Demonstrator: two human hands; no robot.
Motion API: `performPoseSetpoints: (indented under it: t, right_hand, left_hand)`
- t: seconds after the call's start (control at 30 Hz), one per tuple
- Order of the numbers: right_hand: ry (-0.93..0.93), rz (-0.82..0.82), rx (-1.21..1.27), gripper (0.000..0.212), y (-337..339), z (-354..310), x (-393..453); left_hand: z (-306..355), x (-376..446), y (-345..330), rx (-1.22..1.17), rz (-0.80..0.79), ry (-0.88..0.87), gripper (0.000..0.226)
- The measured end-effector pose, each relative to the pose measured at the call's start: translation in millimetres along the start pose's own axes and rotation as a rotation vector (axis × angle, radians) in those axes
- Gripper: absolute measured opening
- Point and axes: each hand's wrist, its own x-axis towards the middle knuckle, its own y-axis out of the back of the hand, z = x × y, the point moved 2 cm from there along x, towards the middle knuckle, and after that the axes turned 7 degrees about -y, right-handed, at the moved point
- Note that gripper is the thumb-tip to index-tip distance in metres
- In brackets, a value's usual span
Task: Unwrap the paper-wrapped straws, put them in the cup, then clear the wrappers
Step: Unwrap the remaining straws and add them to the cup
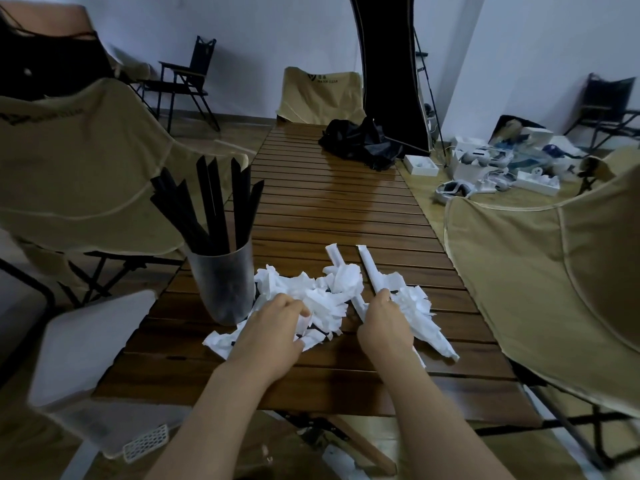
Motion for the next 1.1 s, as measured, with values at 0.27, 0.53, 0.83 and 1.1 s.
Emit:
performPoseSetpoints:
  t: [0.27, 0.53, 0.83, 1.1]
  right_hand:
    - [-0.005, 0.101, 0.084, 0.028, 38, -13, -7]
    - [-0.013, 0.101, 0.256, 0.020, 64, -10, -12]
    - [0.152, 0.013, 0.394, 0.023, 104, 2, -20]
    - [0.438, -0.193, 0.483, 0.035, 137, -1, -30]
  left_hand:
    - [-1, 0, 4, -0.006, 0.001, -0.007, 0.060]
    - [6, 4, 17, -0.085, 0.143, -0.092, 0.043]
    - [36, 3, 43, -0.043, 0.364, -0.312, 0.056]
    - [51, 2, 43, 0.137, 0.438, -0.470, 0.030]
